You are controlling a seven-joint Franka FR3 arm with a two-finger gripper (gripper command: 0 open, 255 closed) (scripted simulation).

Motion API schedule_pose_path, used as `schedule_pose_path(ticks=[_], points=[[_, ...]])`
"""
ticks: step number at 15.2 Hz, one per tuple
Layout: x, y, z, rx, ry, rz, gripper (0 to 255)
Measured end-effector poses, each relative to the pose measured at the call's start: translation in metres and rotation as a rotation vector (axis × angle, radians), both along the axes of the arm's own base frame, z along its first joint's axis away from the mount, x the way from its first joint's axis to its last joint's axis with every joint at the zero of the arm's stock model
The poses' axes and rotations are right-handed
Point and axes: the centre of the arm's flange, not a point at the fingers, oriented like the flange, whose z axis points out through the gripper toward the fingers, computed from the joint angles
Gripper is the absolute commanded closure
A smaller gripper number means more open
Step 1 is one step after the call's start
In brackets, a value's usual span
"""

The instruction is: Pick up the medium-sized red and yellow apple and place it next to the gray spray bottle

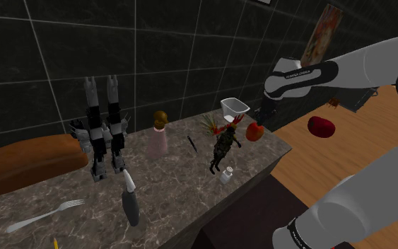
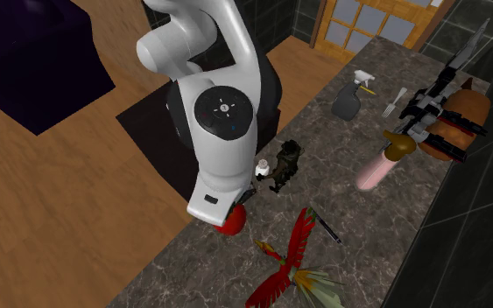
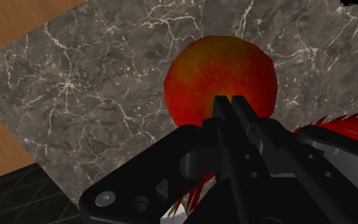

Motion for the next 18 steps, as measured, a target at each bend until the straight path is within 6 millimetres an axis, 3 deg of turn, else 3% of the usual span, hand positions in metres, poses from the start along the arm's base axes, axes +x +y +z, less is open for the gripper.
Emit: schedule_pose_path(ticks=[18], points=[[0.001, -0.002, 0.095, 0.000, 0.000, 0.000, 255]])
